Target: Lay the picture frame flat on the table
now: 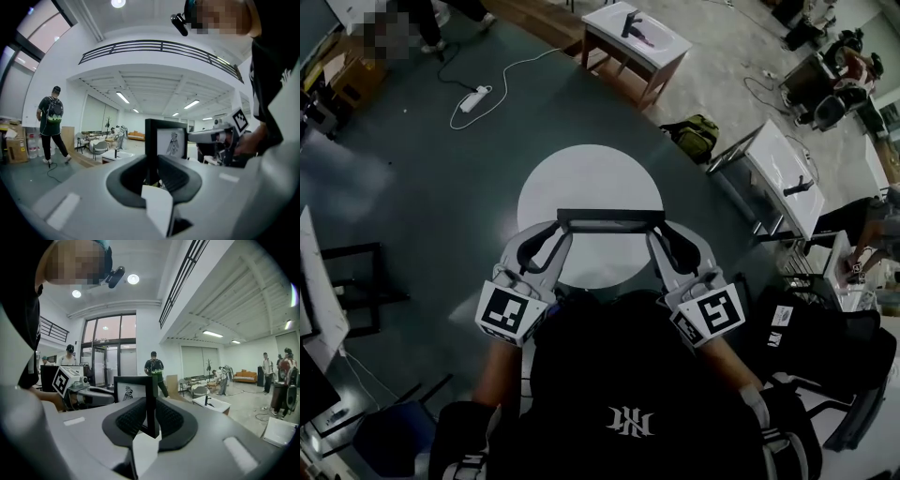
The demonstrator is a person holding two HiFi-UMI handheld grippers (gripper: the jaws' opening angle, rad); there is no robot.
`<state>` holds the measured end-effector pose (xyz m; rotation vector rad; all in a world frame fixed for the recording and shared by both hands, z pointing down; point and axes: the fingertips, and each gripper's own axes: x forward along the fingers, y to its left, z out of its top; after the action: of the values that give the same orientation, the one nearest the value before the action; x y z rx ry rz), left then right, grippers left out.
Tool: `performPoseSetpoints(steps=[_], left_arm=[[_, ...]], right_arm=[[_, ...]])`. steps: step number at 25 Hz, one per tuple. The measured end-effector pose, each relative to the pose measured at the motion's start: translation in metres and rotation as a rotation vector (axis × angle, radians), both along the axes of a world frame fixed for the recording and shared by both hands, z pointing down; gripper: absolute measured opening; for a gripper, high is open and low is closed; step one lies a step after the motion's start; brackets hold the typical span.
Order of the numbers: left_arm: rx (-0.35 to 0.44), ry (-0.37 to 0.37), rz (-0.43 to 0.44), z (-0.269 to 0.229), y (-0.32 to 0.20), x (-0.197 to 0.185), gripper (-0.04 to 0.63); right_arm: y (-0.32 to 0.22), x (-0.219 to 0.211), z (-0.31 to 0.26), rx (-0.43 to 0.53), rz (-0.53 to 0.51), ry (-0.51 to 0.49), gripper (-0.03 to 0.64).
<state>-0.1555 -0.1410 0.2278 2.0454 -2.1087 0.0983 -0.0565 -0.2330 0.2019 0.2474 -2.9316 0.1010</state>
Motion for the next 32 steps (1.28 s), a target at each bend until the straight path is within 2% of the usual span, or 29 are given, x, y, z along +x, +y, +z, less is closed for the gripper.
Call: performPoseSetpoints(steps=[4,7,11,15,20,23,29,32], left_arm=[[-0.001,0.030,-0.054,0.003,0.018,-0.037,0.060],[0.012,0.015,-0.083,0.006,0.028,-0.061,0.060],[-0.017,0.049,-0.124,0.023,0.034,-0.074,0.060],[-0.026,0.040,-0.160,0.042,0.034,-0.087,0.060],[-0.083,0.087,-0.218,0.068,0.033,-0.086,0.060],[-0.098,0.086,-0.239,0.084,0.024,-0.086,0.060],[-0.156,0.129,-0.310,0.104,0.010,-0.082,0.060],[-0.186,0.158,-0.332,0.130,0.000,-0.080,0.060]], right_arm=[[0.016,-0.040,0.001,0.004,-0.053,0.024,0.048],[0.022,-0.067,0.003,0.006,-0.088,0.036,0.048],[0.024,-0.086,0.014,-0.004,-0.127,0.055,0.048],[0.022,-0.099,0.036,-0.031,-0.164,0.081,0.048],[0.015,-0.105,0.069,-0.067,-0.213,0.123,0.048],[0.003,-0.109,0.086,-0.092,-0.234,0.141,0.048],[-0.019,-0.115,0.116,-0.159,-0.299,0.185,0.048],[-0.032,-0.119,0.141,-0.187,-0.319,0.218,0.048]])
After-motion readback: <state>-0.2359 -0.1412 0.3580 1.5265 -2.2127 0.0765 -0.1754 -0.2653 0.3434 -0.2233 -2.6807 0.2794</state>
